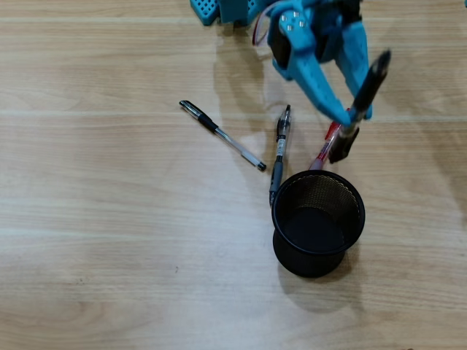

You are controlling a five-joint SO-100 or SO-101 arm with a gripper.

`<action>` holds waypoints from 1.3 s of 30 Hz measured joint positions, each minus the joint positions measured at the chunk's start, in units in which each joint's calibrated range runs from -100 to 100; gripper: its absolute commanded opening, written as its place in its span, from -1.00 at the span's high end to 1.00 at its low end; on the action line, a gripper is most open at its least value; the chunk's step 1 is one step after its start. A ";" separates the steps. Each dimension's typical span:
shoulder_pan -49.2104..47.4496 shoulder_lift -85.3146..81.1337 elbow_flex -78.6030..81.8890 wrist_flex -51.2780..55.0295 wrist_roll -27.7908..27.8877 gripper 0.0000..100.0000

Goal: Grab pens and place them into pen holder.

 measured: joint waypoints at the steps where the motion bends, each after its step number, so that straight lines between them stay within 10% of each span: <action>1: 0.00 0.59 0.89 -0.09 -0.88 0.96; 21: 2.26 16.96 3.55 -26.12 -4.21 0.96; 39: 5.05 18.41 3.55 -27.34 -4.21 0.68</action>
